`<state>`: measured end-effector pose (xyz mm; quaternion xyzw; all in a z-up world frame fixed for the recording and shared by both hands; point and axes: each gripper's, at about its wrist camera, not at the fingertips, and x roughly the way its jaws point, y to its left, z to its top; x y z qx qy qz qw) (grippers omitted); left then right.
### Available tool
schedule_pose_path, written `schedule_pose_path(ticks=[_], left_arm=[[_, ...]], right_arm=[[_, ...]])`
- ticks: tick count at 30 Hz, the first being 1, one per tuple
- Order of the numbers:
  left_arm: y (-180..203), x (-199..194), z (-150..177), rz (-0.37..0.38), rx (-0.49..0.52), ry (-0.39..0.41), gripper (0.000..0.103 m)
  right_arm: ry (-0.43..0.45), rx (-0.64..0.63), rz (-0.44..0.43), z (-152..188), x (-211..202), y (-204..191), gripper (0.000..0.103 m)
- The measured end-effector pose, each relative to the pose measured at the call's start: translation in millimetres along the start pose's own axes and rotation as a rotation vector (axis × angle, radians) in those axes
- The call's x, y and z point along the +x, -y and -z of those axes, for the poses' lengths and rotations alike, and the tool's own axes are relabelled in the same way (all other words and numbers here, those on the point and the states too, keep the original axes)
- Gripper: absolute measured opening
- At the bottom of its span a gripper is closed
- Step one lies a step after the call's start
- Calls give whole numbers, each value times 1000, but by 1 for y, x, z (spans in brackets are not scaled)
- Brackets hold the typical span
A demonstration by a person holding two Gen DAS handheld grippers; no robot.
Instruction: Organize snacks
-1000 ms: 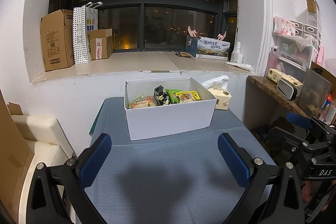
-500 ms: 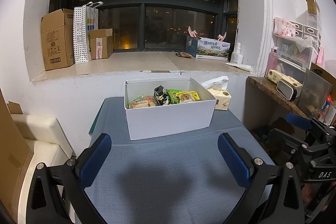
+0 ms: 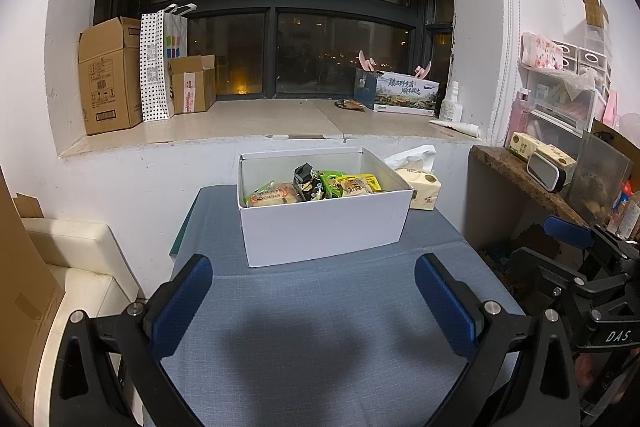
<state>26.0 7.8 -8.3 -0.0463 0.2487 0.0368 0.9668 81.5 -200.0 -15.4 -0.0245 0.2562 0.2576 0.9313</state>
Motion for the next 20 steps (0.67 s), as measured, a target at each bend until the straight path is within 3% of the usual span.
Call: schedule_pose_path(ticks=[20], left_arm=[[0, -1, 3, -11, 2, 1, 103]], right_arm=[[-2, -2, -2, 1, -1, -1, 103]])
